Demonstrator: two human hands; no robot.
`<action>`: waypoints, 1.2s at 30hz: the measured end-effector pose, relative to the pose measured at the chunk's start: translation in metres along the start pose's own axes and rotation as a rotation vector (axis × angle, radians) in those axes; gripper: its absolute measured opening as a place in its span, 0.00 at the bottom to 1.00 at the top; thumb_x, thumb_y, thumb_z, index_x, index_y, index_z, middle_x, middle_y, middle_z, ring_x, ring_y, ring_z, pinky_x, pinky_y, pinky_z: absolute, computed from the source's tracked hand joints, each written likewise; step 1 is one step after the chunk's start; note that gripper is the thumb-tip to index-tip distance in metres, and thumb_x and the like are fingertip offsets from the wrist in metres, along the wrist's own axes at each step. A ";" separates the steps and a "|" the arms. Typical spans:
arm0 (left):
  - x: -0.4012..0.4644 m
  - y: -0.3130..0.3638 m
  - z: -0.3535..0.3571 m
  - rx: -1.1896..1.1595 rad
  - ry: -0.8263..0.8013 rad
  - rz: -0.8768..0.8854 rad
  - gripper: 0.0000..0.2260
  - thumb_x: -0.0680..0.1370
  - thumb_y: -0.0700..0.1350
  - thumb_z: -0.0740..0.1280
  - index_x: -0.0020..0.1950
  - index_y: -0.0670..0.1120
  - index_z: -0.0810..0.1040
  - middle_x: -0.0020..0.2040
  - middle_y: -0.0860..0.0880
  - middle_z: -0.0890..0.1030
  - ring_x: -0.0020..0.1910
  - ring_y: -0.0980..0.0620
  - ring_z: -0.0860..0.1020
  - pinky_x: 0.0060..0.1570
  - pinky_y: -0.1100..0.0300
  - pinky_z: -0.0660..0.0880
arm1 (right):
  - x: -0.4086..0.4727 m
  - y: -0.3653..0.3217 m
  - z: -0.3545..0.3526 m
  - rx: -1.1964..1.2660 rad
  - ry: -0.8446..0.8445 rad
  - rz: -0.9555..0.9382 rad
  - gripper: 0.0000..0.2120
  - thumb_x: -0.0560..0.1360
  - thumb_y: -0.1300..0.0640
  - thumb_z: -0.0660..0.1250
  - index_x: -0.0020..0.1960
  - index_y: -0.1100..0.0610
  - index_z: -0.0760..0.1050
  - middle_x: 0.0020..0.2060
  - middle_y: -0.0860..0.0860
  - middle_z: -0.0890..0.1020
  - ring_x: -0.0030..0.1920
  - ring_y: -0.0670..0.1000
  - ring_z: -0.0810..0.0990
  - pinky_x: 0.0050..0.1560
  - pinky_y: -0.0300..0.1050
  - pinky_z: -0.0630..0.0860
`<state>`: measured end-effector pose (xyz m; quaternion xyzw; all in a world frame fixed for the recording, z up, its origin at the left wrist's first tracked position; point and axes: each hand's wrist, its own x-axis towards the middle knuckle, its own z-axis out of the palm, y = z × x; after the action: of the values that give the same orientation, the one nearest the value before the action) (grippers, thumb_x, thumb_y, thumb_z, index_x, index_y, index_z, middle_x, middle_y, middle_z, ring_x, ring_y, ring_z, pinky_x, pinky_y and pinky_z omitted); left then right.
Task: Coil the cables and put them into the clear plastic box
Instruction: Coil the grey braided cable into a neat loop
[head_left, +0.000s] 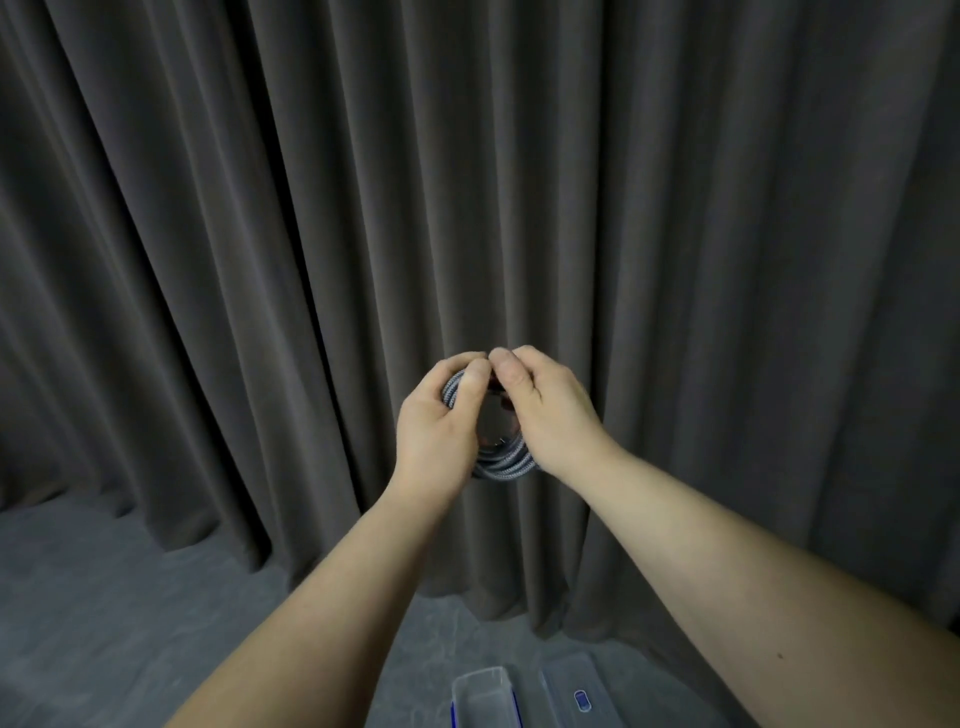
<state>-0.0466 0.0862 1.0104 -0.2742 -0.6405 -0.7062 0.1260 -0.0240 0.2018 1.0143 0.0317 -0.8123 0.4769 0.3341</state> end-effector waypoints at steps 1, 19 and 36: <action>0.002 0.000 0.001 0.001 0.018 0.007 0.07 0.81 0.44 0.64 0.52 0.46 0.82 0.46 0.51 0.85 0.48 0.57 0.82 0.50 0.67 0.76 | 0.000 0.000 -0.002 0.000 -0.028 0.006 0.12 0.78 0.40 0.58 0.44 0.45 0.74 0.40 0.44 0.82 0.46 0.46 0.80 0.52 0.51 0.78; 0.033 -0.003 -0.039 -0.047 0.225 -0.062 0.10 0.81 0.52 0.63 0.46 0.50 0.82 0.33 0.54 0.73 0.28 0.57 0.68 0.29 0.60 0.71 | -0.002 0.000 -0.064 -0.383 -0.375 0.120 0.07 0.74 0.56 0.69 0.51 0.50 0.84 0.44 0.44 0.85 0.51 0.45 0.81 0.54 0.36 0.74; 0.010 0.006 -0.027 -0.021 -0.097 -0.070 0.09 0.82 0.48 0.62 0.52 0.55 0.82 0.36 0.48 0.71 0.31 0.56 0.67 0.35 0.58 0.70 | 0.026 -0.012 -0.042 0.040 0.291 0.066 0.14 0.81 0.59 0.57 0.42 0.43 0.74 0.37 0.50 0.82 0.33 0.51 0.80 0.42 0.52 0.81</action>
<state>-0.0579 0.0612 1.0201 -0.2867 -0.6477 -0.7027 0.0673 -0.0183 0.2357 1.0517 -0.0578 -0.7462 0.5033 0.4320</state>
